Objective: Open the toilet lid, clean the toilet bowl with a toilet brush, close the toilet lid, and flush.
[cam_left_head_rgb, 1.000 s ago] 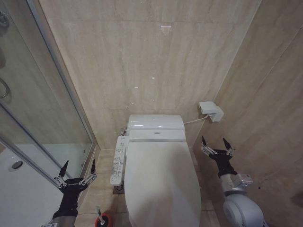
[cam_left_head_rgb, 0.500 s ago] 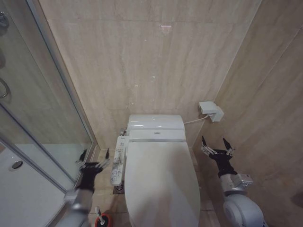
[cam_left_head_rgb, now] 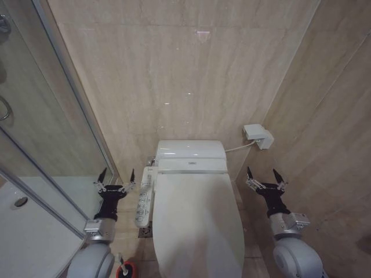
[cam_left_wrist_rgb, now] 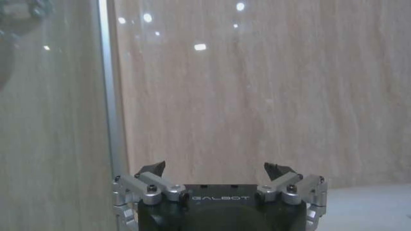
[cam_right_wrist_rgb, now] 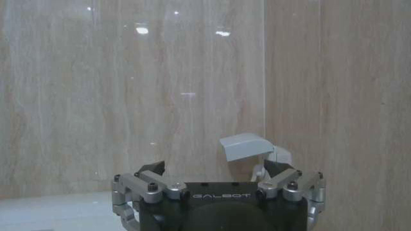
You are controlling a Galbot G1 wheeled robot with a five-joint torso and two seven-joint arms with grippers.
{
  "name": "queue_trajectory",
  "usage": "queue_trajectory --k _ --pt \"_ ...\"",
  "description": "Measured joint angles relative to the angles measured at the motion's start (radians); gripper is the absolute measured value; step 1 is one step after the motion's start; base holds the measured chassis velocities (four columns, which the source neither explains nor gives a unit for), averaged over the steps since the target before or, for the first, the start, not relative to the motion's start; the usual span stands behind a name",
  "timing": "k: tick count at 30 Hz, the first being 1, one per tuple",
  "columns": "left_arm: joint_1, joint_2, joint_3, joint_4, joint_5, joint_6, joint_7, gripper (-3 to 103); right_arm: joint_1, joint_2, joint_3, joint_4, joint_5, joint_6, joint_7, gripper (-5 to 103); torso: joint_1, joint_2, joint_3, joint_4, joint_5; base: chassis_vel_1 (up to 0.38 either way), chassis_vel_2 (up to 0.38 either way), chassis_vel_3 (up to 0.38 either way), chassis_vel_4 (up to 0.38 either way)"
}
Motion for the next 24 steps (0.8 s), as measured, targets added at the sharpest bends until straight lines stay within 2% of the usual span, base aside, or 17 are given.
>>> queue_trajectory --k 2,5,24 --pt "0.003 0.004 -0.016 0.011 -0.012 -0.024 0.002 100 0.0 0.0 0.0 0.0 0.0 0.0 0.0 100 0.0 0.0 0.0 0.0 0.0 0.0 0.0 0.0 0.0" --pt "0.006 0.006 -0.02 0.019 -0.03 -0.03 0.002 100 0.0 0.0 0.0 0.0 0.0 0.0 0.0 100 0.0 0.0 0.0 0.0 0.0 0.0 0.0 0.0 0.0" --pt "0.005 -0.014 -0.004 0.029 -0.023 -0.036 0.016 100 0.0 0.0 0.0 0.0 0.0 0.0 0.0 100 0.0 0.0 0.0 0.0 0.0 -0.009 0.009 0.008 -0.007"
